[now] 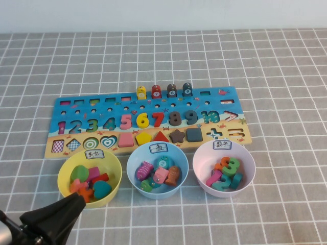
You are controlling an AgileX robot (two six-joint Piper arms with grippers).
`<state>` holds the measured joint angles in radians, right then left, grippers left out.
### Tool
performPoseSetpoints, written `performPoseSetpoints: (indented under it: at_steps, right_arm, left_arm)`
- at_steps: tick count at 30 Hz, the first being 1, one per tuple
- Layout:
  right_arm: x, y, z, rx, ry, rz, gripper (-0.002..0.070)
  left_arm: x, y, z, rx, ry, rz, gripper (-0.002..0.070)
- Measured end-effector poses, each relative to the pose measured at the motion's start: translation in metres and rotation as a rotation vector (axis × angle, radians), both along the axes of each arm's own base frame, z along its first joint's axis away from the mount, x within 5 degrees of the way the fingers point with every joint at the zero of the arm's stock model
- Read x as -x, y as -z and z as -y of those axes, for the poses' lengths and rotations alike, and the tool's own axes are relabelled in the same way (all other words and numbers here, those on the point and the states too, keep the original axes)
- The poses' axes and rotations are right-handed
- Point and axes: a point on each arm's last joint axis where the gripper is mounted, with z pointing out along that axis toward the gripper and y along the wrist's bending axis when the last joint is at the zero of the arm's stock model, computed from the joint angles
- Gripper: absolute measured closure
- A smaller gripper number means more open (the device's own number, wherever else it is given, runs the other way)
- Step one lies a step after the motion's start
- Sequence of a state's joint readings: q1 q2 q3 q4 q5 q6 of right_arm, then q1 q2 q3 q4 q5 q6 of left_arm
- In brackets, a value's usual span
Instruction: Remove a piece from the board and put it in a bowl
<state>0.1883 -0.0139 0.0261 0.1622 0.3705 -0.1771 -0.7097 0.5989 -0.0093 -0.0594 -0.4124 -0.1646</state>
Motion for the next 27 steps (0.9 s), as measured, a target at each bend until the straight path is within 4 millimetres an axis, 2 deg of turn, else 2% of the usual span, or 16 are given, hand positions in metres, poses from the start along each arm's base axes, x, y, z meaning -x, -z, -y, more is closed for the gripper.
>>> performPoseSetpoints:
  at_steps: [11, 17, 21, 27]
  right_arm:
    - [0.0, 0.0, 0.0, 0.0, 0.0, 0.0, 0.0694]
    - [0.0, 0.0, 0.0, -0.002, 0.0, 0.0, 0.0694]
    - [0.0, 0.0, 0.0, -0.002, 0.0, 0.0, 0.0694]
    - [0.0, 0.0, 0.0, -0.002, 0.0, 0.0, 0.0694]
  left_arm:
    - [-0.001, -0.006, -0.003, 0.01, -0.026, 0.094, 0.0677]
    - [-0.002, -0.011, -0.029, 0.101, -0.259, 0.161, 0.0677]
    - [0.003, -0.022, -0.044, 0.064, -0.37, 0.314, 0.0677]
    - [0.011, -0.029, -0.06, 0.009, -0.529, 0.443, 0.0678]
